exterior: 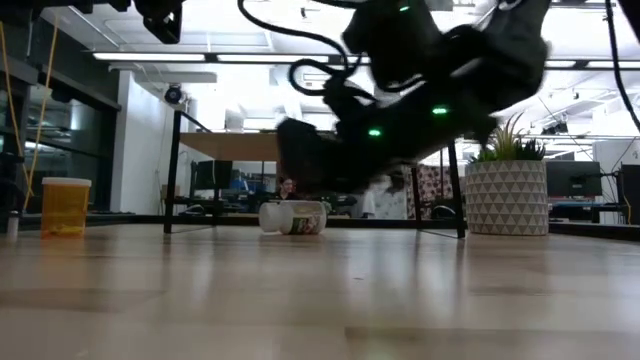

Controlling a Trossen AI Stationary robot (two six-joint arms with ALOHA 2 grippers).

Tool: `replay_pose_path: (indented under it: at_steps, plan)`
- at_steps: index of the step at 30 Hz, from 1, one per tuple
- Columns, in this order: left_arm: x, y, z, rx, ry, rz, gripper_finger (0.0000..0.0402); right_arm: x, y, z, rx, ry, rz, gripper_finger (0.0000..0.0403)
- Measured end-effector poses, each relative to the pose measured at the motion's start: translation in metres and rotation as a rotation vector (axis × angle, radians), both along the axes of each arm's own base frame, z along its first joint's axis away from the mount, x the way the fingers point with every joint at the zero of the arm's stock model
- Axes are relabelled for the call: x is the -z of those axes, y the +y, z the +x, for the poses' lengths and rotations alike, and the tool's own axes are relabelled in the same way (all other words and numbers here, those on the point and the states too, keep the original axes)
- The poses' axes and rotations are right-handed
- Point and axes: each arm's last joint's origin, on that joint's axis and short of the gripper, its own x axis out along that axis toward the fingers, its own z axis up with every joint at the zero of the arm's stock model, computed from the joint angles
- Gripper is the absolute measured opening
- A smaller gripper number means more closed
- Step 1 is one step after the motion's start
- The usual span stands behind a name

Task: Pick and place medicine bottles onto shelf by color
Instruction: Put the right white pill bottle on the shelf

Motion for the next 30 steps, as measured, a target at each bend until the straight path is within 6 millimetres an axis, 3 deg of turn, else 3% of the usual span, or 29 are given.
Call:
replay_pose_path:
  at_steps: [9,19,30]
  plan:
    - [0.000,0.000,0.000,0.000,0.000,0.001,0.0149,0.012,-0.034,0.031,0.073,-0.114,-0.011,0.0000]
    - [0.000,0.000,0.000,0.000,0.000,0.002,0.0149,0.010,-0.048,0.062,0.098,-0.113,-0.086,0.0000]
    - [0.000,0.000,0.000,0.000,-0.001,0.001,0.0149,0.002,-0.066,0.073,0.217,-0.105,-0.139,0.0000]
